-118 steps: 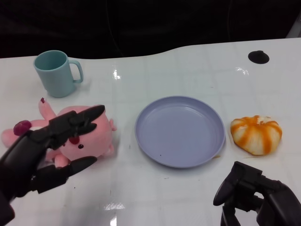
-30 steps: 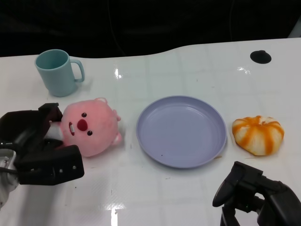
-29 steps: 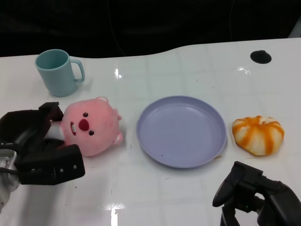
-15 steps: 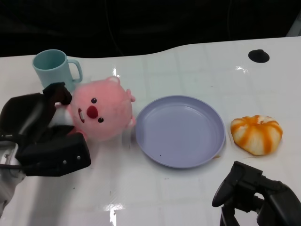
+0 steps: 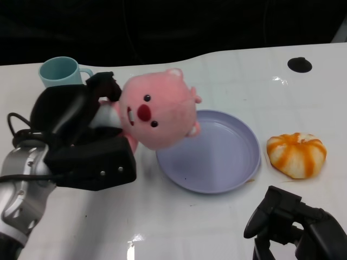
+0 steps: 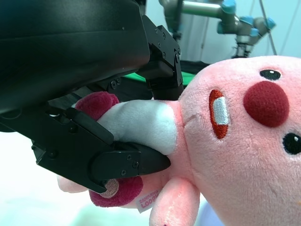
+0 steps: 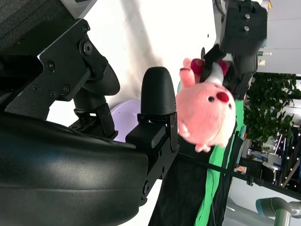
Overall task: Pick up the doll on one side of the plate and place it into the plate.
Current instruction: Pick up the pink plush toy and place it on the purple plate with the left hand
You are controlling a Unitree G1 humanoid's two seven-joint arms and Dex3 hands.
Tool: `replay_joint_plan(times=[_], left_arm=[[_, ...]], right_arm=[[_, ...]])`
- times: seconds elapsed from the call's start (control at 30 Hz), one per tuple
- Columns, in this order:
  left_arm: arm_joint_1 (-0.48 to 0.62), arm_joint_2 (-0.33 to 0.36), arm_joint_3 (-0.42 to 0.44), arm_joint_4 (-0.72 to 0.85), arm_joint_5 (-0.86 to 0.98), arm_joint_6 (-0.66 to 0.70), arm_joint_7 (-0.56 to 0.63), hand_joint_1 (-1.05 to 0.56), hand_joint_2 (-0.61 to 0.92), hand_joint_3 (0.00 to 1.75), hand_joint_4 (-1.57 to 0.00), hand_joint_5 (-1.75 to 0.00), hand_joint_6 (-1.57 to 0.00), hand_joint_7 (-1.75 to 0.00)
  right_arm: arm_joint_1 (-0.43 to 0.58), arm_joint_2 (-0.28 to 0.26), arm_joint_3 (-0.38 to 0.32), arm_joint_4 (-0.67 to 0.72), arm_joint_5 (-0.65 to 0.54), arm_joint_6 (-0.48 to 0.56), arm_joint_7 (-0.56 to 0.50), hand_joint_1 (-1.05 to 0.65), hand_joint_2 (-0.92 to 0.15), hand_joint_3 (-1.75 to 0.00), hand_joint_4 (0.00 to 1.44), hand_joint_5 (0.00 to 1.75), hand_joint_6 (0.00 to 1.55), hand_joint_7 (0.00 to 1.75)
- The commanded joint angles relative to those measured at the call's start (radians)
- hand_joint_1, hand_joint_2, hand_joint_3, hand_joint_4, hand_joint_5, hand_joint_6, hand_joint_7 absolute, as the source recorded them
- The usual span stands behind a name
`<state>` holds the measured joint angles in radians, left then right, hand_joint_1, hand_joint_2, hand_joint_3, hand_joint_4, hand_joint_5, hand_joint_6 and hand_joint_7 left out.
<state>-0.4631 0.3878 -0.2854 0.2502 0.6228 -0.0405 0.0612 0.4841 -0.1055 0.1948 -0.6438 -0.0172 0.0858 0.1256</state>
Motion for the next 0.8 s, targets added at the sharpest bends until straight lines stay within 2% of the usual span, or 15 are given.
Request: replay_joint_plan(times=[0.03, 0.17, 0.5, 0.63, 0.8], left_arm=[[-0.045, -0.031, -0.019, -0.014, 0.016, 0.025, -0.028, -0.19, 0.4, 1.07, -0.9, -1.75, -0.67, -1.75], [-0.084, -0.083, -0.048, 0.012, 0.019, 0.049, -0.058, -0.18, 0.39, 1.14, -0.93, -1.75, -0.7, -1.75], [-0.155, -0.18, -0.096, 0.124, 0.002, 0.058, -0.08, -0.19, 0.41, 1.12, -0.92, -1.75, -0.7, -1.75], [-0.182, -0.22, -0.118, 0.175, 0.007, 0.053, -0.067, -0.19, 0.46, 1.13, -0.92, -1.75, -0.73, -1.75], [-0.226, -0.256, -0.141, 0.256, 0.017, 0.043, -0.046, -0.18, 0.45, 1.16, -0.93, -1.75, -0.74, -1.75]], right_arm=[[0.0, 0.001, 0.004, -0.001, 0.007, 0.004, -0.002, 0.09, -0.4, -1.39, 0.68, 1.75, 0.62, 1.53], [0.002, 0.004, 0.011, 0.002, 0.002, 0.002, -0.005, 0.07, -0.39, -1.38, 0.67, 1.75, 0.61, 1.52], [0.008, 0.003, 0.02, -0.001, 0.001, -0.004, -0.007, 0.08, -0.39, -1.39, 0.67, 1.75, 0.61, 1.52], [0.011, 0.002, 0.023, 0.002, 0.002, -0.009, -0.005, 0.08, -0.38, -1.39, 0.67, 1.75, 0.61, 1.52], [0.013, 0.0, 0.025, 0.005, 0.001, -0.018, -0.005, 0.06, -0.38, -1.39, 0.68, 1.75, 0.61, 1.52]])
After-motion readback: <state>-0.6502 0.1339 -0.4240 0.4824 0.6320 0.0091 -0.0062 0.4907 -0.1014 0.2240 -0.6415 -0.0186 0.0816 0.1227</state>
